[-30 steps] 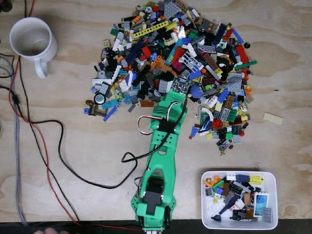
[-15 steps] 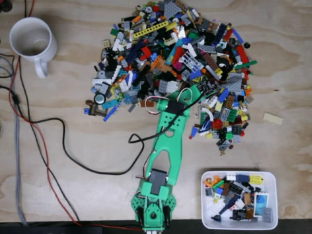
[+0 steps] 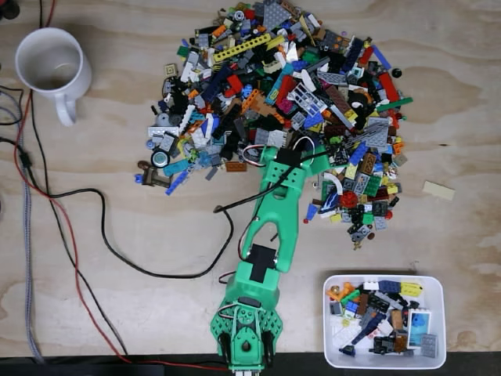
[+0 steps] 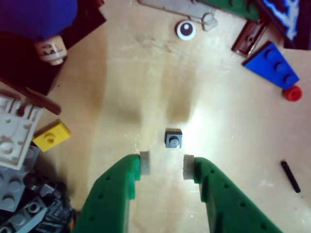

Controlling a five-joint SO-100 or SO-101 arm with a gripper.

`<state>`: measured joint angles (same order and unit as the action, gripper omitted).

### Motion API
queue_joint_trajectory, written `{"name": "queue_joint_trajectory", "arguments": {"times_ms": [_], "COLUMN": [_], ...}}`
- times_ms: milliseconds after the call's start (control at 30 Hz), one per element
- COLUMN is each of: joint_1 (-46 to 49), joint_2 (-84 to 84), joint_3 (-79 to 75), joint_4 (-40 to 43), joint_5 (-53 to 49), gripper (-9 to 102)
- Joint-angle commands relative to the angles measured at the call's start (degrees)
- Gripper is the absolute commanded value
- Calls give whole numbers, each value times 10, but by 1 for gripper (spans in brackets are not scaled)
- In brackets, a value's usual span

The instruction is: Find the closest Lego and put it in the bin.

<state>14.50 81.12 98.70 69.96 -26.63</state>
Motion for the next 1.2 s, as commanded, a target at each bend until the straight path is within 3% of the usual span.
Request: {"name": "queue_joint_trajectory", "arguments": {"times_ms": [0, 767, 1167], "joint_1": [11, -4, 10], "joint_2": [14, 10, 49], "joint_3": [12, 84, 8], "joint_4": [-18, -98, -37], "joint_5": [4, -13, -35], "gripper": [12, 5, 2]}}
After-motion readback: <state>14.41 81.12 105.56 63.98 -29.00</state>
